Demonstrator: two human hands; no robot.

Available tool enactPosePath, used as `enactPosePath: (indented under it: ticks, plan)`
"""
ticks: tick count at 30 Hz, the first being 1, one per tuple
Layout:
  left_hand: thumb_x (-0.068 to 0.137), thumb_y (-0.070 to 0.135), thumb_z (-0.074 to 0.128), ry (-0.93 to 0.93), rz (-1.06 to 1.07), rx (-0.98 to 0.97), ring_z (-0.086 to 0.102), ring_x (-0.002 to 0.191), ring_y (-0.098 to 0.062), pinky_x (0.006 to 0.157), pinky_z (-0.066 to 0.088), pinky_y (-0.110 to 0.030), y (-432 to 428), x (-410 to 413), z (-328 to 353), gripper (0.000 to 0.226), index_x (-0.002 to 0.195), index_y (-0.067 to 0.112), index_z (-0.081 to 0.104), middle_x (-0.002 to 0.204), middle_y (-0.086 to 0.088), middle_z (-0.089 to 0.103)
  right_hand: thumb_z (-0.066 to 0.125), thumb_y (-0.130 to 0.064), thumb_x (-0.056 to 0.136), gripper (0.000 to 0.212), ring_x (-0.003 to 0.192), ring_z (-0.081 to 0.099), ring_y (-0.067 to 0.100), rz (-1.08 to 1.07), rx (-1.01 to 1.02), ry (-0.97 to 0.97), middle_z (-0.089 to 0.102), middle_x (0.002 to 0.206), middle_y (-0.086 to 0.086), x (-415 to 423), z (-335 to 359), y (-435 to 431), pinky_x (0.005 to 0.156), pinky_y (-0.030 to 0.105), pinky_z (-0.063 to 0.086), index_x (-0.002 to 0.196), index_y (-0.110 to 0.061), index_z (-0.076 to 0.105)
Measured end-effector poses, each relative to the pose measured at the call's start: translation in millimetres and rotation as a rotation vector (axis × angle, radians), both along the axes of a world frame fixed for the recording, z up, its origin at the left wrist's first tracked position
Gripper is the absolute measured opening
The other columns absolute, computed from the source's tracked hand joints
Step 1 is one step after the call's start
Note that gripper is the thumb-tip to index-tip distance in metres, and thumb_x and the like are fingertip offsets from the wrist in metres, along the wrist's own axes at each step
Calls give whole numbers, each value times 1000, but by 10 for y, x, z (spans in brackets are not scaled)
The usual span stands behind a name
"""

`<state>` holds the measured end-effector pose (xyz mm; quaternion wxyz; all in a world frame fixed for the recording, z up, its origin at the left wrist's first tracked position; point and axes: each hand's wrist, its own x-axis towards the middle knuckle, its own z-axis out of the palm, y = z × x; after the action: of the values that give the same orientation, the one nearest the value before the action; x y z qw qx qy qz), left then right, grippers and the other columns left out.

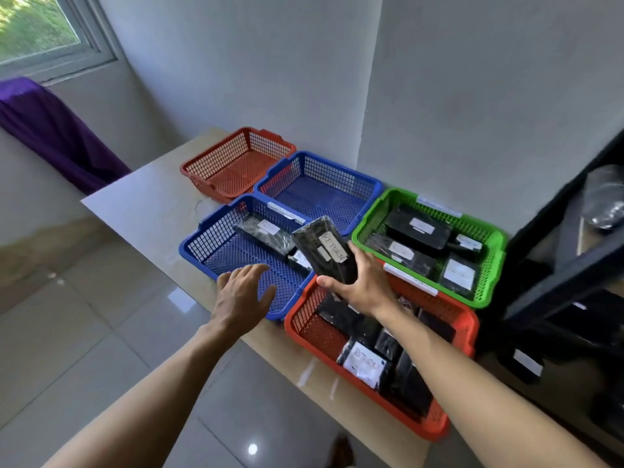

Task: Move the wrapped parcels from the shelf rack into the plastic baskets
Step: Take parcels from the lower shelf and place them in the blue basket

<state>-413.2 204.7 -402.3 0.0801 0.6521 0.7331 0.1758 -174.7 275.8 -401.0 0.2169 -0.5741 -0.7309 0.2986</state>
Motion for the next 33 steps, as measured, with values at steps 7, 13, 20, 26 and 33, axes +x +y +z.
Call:
enactPosePath:
  ticks: [7, 13, 20, 26, 33]
  plan:
    - [88, 37, 63, -28, 34, -19, 53, 117, -26, 98, 31, -38, 407, -713, -84, 46, 128, 18, 54, 128, -5, 58, 59, -82, 67, 109, 132, 40, 29, 74, -42, -190, 40, 143, 10, -907, -166, 391, 108, 44, 35, 152, -21, 27]
    - [90, 26, 60, -68, -11, -56, 52, 118, -27, 98, 29, -37, 858, -1405, -214, 40, 129, 17, 54, 131, -5, 57, 63, -76, 70, 102, 124, 43, 31, 79, -71, -294, 38, 138, 5, -1667, -362, 543, 105, 44, 36, 151, -25, 27]
    - [93, 23, 54, -59, -162, -119, 48, 123, -27, 99, 30, -37, 1359, -2045, -281, 39, 131, 16, 52, 136, -4, 53, 63, -77, 69, 103, 128, 35, 28, -28, -260, -357, 32, 138, 4, -2419, -652, 624, 105, 44, 32, 151, -31, 21]
    - [94, 23, 53, -92, -239, -166, 48, 123, -26, 99, 36, -39, 1555, -2269, -394, 37, 130, 15, 52, 134, -3, 53, 70, -72, 64, 104, 118, 38, 28, -123, -366, -336, 32, 128, 4, -2897, -788, 621, 96, 43, 40, 147, -38, 18]
    - [95, 22, 51, -164, -307, -186, 51, 118, -25, 97, 42, -38, 1665, -2325, -450, 37, 131, 13, 51, 132, -4, 53, 68, -76, 62, 98, 124, 40, 31, -130, -529, -387, 34, 131, 5, -2787, -770, 702, 99, 47, 40, 143, -44, 23]
